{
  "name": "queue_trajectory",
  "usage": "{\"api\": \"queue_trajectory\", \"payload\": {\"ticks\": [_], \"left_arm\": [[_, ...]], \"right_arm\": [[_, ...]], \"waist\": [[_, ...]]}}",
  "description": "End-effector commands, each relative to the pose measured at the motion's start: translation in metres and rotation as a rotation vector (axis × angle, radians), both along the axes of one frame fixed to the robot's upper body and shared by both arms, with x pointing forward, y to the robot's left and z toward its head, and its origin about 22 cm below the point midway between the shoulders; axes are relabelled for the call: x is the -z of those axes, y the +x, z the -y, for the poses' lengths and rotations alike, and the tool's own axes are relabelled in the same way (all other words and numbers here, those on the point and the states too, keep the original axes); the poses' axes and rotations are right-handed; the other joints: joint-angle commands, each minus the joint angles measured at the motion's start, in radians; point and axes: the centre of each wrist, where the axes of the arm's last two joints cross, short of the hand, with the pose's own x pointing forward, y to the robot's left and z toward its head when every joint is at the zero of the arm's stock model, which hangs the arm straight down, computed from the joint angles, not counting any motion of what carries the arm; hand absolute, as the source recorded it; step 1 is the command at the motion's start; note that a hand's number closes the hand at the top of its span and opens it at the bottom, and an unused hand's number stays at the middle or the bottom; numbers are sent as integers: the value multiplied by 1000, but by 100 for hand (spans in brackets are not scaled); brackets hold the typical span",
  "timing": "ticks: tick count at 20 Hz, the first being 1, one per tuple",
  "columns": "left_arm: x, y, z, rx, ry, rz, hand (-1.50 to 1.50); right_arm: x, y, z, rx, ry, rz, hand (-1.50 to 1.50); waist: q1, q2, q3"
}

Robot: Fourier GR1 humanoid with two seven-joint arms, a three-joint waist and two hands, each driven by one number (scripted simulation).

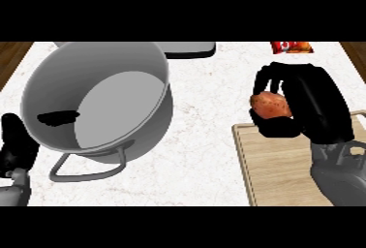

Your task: Pick the sweet potato from the tray and place it in the pot

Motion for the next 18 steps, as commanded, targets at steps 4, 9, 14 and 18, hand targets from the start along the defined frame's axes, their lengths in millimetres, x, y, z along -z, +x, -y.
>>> {"api": "queue_trajectory", "payload": {"ticks": [4,9,14,18], "left_arm": [[15,-1,16,-66,46,-81,0],[22,-11,4,-55,42,-73,0],[14,3,4,-48,34,-84,0],[10,-1,-10,-58,39,-80,0]], "right_arm": [[-70,-25,-30,-120,159,205,150],[-113,-28,-76,-185,128,178,150],[-142,-26,-142,-205,98,91,150],[-152,-3,-162,-184,114,4,150]], "waist": [[-8,6,-7],[5,7,-8],[12,10,-9],[13,12,-8]]}}
